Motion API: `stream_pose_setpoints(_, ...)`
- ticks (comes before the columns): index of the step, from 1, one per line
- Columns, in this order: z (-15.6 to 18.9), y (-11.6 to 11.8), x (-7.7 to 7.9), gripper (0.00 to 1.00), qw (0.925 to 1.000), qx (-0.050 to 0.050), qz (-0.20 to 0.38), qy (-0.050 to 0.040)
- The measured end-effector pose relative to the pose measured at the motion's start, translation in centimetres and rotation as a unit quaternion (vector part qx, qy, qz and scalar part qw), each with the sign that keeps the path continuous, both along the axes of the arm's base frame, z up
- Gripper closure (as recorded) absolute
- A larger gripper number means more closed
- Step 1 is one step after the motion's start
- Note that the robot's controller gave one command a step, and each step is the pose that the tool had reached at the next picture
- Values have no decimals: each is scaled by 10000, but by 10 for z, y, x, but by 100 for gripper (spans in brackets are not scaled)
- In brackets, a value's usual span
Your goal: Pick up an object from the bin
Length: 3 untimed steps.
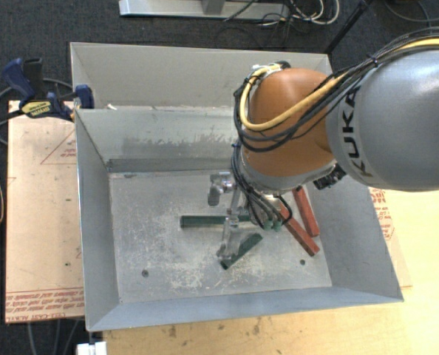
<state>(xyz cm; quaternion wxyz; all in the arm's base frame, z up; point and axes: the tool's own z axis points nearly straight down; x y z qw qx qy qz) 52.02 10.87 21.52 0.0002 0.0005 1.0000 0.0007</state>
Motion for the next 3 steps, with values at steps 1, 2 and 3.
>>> stream_pose_setpoints(1,-149,-34,53,0,9999,-8,149,22)
stream_pose_setpoints(2,-144,-33,55,100,9999,1,154,-14)
stream_pose_setpoints(3,27,-7,64,100,9997,6,243,-58)
